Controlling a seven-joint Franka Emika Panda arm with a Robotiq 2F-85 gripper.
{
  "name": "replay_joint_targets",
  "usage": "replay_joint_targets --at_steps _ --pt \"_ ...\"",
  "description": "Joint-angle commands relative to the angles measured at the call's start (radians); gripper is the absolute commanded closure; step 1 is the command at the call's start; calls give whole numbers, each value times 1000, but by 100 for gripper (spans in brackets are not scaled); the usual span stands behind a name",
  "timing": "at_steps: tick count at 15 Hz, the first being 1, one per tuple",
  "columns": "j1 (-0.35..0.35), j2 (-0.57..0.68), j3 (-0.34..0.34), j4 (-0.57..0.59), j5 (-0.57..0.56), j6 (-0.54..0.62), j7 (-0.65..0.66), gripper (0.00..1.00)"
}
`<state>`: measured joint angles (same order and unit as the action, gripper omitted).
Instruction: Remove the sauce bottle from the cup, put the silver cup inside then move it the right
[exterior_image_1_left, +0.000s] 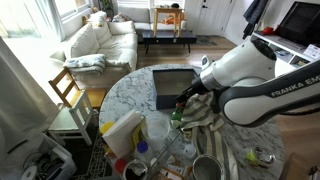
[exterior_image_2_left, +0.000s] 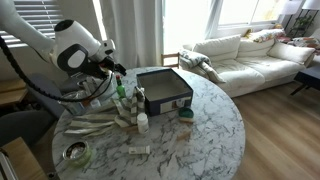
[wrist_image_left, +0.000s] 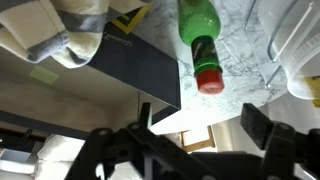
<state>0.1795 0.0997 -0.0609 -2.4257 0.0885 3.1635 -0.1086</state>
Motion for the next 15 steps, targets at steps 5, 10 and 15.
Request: replay_joint_targets --at_steps 5,10,15 --pt "17 -216 73 38 81 -583 -72 0" --pt "23 -253 133 71 130 -942 -104 0" --pt "5 -240 147 51 55 -1150 -137 0"
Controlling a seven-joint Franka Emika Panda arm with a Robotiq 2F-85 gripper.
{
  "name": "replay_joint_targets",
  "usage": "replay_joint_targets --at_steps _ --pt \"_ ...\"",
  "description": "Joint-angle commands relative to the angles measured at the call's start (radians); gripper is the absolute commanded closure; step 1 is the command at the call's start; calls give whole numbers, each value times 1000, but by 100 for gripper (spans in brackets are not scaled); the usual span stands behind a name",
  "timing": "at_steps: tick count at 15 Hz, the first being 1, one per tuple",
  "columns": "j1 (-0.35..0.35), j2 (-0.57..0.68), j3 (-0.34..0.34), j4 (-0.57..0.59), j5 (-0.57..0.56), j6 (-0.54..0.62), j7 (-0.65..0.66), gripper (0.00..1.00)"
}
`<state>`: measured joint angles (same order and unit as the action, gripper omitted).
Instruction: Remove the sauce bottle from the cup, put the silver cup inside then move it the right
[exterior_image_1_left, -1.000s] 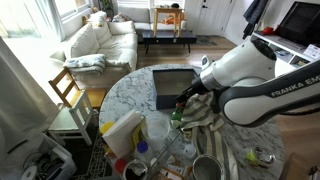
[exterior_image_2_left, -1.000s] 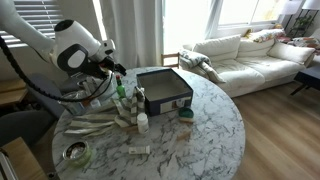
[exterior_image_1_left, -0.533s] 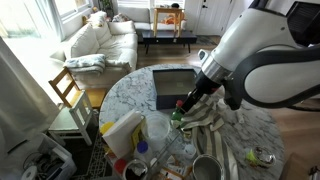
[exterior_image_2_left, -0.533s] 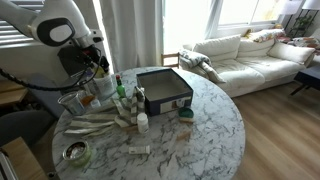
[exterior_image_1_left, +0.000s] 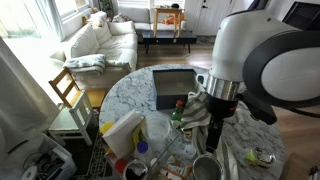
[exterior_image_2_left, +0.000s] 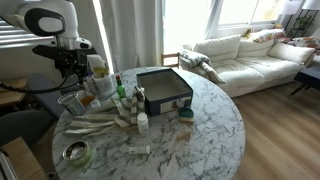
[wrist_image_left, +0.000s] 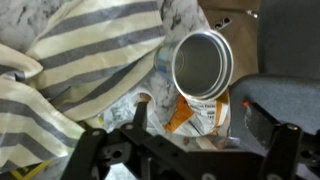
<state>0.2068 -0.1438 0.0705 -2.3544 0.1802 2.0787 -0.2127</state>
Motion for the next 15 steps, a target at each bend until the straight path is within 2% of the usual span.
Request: replay_joint_targets --at_steps 1,5,13,15 --pt "-23 7 18 -31 -42 -66 -39 0" --pt "-23 22 25 -70 -33 -41 -52 0" --pt "-17 25 49 -185 -28 215 -30 0" --pt "-16 27 51 -207 -25 260 -30 26"
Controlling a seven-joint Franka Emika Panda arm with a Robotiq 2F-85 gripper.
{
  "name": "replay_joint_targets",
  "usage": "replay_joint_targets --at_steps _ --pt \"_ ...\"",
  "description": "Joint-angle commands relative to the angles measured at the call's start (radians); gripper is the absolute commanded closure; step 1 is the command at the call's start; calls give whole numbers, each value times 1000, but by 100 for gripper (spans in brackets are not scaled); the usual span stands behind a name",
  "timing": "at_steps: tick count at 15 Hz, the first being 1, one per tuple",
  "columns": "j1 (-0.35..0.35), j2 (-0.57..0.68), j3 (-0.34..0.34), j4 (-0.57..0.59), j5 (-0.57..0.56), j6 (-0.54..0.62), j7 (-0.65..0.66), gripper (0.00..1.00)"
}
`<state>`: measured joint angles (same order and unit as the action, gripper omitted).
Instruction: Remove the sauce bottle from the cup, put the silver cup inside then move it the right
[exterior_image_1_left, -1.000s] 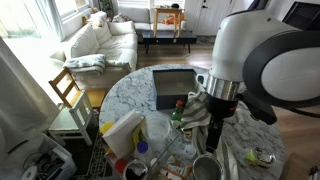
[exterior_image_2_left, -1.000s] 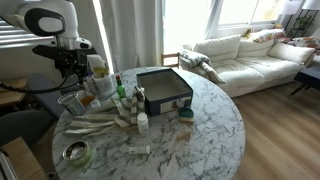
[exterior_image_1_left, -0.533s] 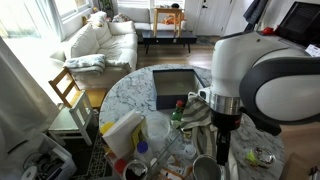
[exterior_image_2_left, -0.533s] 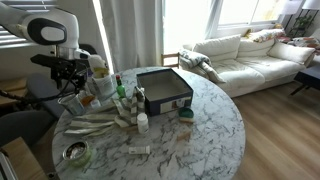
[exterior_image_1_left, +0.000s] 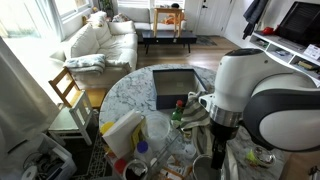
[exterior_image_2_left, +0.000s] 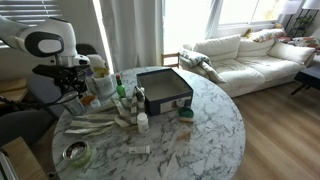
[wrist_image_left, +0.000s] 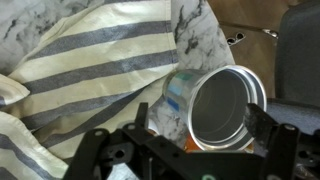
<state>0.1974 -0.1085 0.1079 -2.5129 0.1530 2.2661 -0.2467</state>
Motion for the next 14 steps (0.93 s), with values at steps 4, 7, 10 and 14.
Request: replay_joint_targets --at_steps 4,7,10,14 --pt "-8 -9 13 -79 0 127 5 58" --pt "-6 -7 13 -90 4 149 2 81" --pt "-8 -10 11 -88 0 141 0 100" --pt "-26 -39 0 -50 -38 78 -1 99"
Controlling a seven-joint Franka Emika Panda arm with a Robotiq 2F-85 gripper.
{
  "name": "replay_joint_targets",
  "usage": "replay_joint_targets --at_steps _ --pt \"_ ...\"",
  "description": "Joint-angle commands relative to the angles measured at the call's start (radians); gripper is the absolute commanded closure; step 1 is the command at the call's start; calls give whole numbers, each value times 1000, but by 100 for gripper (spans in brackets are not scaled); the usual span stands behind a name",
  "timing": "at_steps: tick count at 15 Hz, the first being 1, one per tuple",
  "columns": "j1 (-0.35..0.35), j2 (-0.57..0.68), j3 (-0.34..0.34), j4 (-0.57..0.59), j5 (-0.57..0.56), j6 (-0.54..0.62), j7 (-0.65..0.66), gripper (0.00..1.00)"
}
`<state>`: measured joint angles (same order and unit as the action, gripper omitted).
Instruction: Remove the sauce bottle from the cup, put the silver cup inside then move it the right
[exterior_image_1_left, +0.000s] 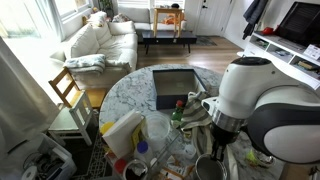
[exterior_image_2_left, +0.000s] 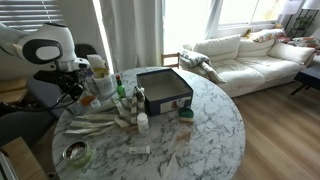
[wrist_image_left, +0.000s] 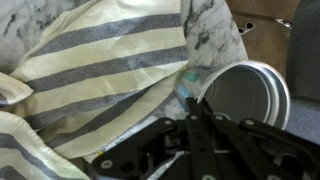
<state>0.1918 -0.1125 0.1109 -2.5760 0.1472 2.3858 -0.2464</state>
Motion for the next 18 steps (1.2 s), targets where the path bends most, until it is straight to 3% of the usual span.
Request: replay_joint_targets --at_steps 1,8,10,18 --pt "-25 -43 -7 27 -41 -61 -10 99" --pt "-45 -107 -53 255 -61 -381 -181 99" --pt "-45 -98 -70 328 -26 -415 -213 99" --pt "-57 60 -54 448 78 -202 -36 99"
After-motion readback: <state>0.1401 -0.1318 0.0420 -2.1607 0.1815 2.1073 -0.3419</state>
